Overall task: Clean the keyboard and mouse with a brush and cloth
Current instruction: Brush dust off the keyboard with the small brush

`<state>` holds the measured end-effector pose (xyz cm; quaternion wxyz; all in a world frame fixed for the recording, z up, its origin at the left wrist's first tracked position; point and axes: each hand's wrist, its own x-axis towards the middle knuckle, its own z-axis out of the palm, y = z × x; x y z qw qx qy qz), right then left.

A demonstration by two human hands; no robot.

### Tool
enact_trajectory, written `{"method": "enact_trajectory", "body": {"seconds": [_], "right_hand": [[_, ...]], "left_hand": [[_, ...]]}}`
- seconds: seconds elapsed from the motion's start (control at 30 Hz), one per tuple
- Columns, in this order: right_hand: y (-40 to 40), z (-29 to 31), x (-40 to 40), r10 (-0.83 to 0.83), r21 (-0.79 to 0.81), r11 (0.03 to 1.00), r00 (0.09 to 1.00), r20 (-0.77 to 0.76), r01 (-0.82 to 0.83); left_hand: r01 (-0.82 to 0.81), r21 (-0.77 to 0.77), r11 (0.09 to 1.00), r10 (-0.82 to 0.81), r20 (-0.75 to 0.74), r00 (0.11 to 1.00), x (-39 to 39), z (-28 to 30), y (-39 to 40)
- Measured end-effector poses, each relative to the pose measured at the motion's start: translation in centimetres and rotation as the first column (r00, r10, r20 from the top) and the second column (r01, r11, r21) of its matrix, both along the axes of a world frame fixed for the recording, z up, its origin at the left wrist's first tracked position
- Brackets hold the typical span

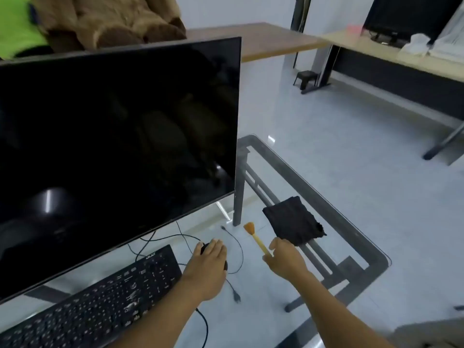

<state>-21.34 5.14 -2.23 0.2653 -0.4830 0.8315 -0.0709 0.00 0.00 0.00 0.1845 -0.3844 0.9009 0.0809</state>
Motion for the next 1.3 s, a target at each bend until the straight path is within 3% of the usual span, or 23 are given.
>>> {"method": "enact_trajectory", "body": {"seconds": [0.2,0.3,0.43,0.7,0.93,1.03,1.23,1.3], "right_hand": [[-0.6,-1.0,1.0,-0.042,-0.007,0.999,0.992,-0.121,0.042],[-1.6,0.4,1.8,-0.075,-0.144,0.987,0.997,0.018,0.077],[-3.0,4.6,5.0,0.027,-0.385,0.922,0.983,0.182,0.046],[-6.1,10.5,18.0,0.272,-0.604,0.796,0.875,0.402,0.03],[-7.3,9.3,30.1,0.458,-0.585,0.801,0.759,0.463,-0.127],[-7.0,8.2,32.9,0.52,-0.588,0.776,0.759,0.392,-0.228],[-6.2,5.7,38.3,0.652,-0.454,0.744,0.681,0.334,-0.489],[-5.9,5.2,39.0,0.687,-0.486,0.702,0.675,0.269,-0.521]], "left_hand": [[0.024,-0.036,0.999,-0.024,-0.022,0.999,0.3,-0.7,0.0],[-0.047,-0.057,0.997,0.042,-0.083,0.996,1.7,-0.5,-0.3],[-0.197,-0.064,0.978,0.187,-0.137,0.973,5.6,0.1,-0.3],[-0.578,-0.049,0.815,0.542,-0.29,0.789,19.2,0.0,2.8],[-0.796,-0.071,0.602,0.712,-0.404,0.574,30.4,-1.4,7.4],[-0.836,-0.038,0.547,0.746,-0.43,0.508,32.9,-2.2,8.6],[-0.804,0.051,0.593,0.715,-0.493,0.496,37.5,-4.6,10.5],[-0.813,0.087,0.576,0.715,-0.535,0.45,38.1,-5.1,10.7]]}}
